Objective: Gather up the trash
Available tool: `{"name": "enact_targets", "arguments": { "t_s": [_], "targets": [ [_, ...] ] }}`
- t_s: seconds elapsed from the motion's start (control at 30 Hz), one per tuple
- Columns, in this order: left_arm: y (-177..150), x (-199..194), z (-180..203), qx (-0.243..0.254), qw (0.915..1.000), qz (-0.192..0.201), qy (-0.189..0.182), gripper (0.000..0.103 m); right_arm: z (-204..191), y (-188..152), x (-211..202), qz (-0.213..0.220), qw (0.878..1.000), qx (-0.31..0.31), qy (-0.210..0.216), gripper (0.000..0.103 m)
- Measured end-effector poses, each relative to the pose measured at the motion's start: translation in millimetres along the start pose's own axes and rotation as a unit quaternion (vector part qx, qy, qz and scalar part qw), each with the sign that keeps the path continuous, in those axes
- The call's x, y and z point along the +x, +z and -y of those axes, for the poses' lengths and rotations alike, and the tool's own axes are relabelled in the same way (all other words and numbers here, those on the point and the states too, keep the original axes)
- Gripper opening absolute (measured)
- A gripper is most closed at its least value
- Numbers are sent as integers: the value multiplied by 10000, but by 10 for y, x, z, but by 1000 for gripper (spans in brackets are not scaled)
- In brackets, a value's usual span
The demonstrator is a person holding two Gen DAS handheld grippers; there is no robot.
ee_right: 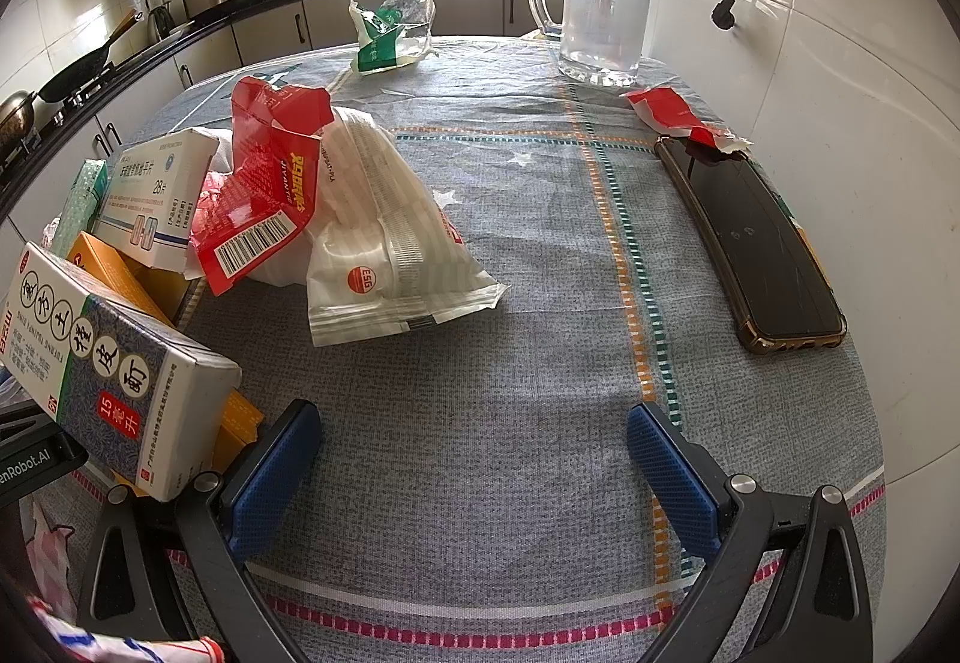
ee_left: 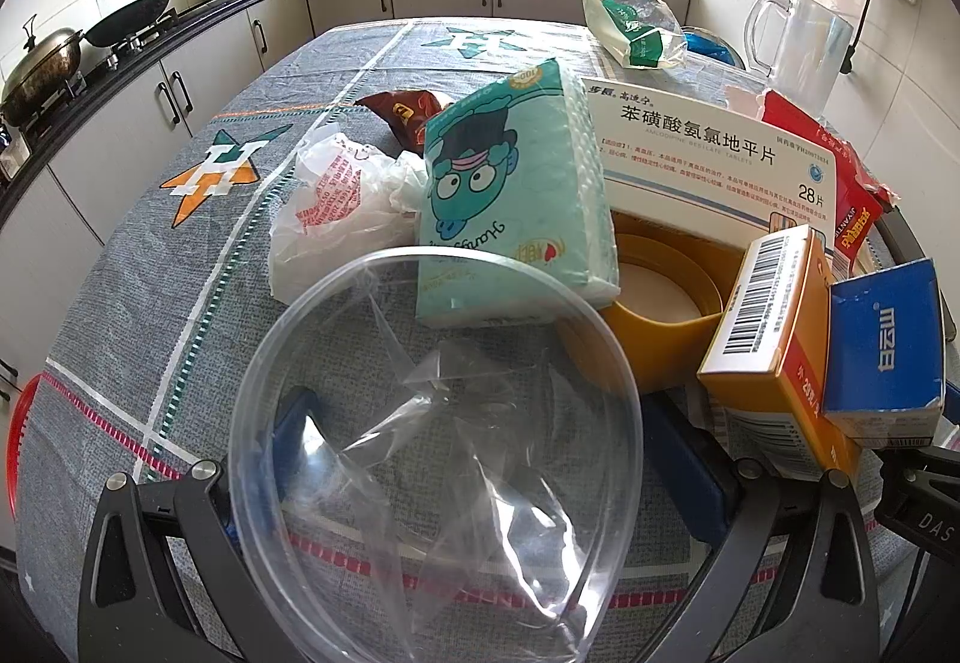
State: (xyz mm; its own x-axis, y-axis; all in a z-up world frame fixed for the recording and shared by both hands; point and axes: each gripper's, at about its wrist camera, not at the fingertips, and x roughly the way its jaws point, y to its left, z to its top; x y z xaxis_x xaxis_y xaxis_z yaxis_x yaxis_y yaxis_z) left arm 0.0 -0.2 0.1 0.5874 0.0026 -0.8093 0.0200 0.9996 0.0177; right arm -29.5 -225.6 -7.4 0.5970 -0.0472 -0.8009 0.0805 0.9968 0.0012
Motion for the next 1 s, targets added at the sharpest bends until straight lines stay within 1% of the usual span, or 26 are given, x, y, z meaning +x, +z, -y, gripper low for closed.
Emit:
{"name": "enact_targets", "arguments": {
  "t_s": [0.9,1.0],
  "targets": [
    [-10,3,-16,-41,10000,-2,3,103,-9,17,15,-6,10000,22,-12,103],
    [-8,4,-18,-39,10000,-4,5,103,-11,-26,-22,-99,9999,95,-39,103]
  ]
}}
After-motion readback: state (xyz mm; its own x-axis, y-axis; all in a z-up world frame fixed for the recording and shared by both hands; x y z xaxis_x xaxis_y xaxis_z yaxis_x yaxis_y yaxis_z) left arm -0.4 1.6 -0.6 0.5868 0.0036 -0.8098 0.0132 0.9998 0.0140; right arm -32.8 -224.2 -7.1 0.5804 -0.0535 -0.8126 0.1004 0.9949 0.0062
